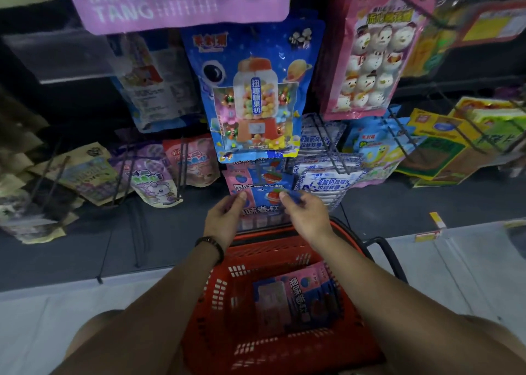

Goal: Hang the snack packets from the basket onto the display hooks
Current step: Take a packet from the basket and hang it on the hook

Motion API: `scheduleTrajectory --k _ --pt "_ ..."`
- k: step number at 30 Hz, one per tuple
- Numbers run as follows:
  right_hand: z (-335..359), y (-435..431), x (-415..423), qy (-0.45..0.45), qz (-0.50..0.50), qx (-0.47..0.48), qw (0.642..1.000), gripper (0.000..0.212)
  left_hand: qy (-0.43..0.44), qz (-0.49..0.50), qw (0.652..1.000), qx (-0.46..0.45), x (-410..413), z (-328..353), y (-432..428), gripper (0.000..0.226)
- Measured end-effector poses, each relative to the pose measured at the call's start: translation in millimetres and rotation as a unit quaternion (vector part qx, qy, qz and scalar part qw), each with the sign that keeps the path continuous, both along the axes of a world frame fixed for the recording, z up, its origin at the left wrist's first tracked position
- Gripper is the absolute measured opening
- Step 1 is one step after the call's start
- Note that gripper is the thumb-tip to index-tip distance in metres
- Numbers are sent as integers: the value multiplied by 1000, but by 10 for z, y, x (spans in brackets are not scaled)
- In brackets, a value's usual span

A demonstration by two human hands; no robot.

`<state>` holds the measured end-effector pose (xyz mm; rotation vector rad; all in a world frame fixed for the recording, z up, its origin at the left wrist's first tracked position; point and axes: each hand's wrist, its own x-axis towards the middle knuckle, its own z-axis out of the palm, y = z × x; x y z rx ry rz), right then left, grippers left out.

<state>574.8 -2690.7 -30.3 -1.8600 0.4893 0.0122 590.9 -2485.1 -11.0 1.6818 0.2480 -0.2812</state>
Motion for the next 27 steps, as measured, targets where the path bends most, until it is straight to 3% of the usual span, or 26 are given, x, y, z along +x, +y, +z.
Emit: scheduleTrajectory --k 5,8,11,15,18,23,27 --pt "-1 0 192 10 -19 -16 1000 42 19 22 999 -16 182 -92 -61 37" --pt "27 16 254 16 -22 -9 1000 40 24 34 999 -7 251 -60 -93 17" --pt "47 50 331 17 -22 -21 999 38 28 45 999 3 317 -65 -105 32" --pt "59 57 366 7 -34 -20 999 39 26 59 998 -9 365 -70 -117 11" --pt "62 64 348 -3 -35 -2 999 36 35 72 997 -14 392 -68 -128 15" --pt "67 79 403 21 -53 -14 998 37 74 84 994 -16 445 -43 -178 47" --pt "82 127 451 12 -85 -12 996 42 72 82 994 16 523 -35 -197 58"
